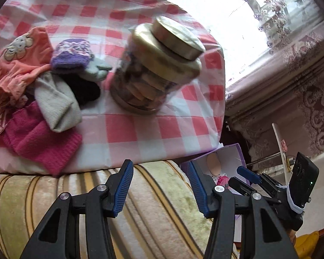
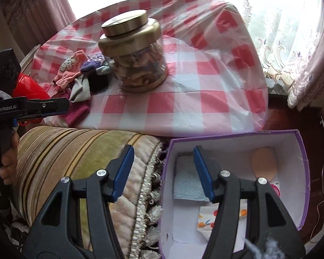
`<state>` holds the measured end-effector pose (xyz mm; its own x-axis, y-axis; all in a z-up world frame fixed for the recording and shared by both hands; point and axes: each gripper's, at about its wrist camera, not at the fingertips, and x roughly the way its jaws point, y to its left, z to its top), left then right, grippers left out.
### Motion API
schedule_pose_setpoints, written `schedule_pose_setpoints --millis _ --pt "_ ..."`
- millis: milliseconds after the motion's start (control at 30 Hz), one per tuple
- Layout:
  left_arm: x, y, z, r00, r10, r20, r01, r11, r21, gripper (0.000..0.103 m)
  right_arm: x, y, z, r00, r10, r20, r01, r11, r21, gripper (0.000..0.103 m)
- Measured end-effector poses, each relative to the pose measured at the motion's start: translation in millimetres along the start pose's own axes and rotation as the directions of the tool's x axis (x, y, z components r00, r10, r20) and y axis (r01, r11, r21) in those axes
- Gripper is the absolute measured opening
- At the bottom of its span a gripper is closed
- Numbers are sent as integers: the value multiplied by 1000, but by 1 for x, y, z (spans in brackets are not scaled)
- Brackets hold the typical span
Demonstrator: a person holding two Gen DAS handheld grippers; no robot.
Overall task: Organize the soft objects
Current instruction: 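Move both tools back over the pile of soft items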
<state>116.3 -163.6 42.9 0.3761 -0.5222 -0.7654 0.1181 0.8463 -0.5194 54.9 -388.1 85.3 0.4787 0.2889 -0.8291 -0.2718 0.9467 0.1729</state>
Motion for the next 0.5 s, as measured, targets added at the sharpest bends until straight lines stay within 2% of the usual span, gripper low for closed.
schedule_pose_setpoints --millis 267,500 --pt "-30 65 9 996 43 78 -32 991 -130 54 16 61 28 999 32 -2 -32 988 -154 61" --pt "-41 102 25 991 75 110 -53 981 -185 54 35 103 52 998 58 3 -56 969 -240 61"
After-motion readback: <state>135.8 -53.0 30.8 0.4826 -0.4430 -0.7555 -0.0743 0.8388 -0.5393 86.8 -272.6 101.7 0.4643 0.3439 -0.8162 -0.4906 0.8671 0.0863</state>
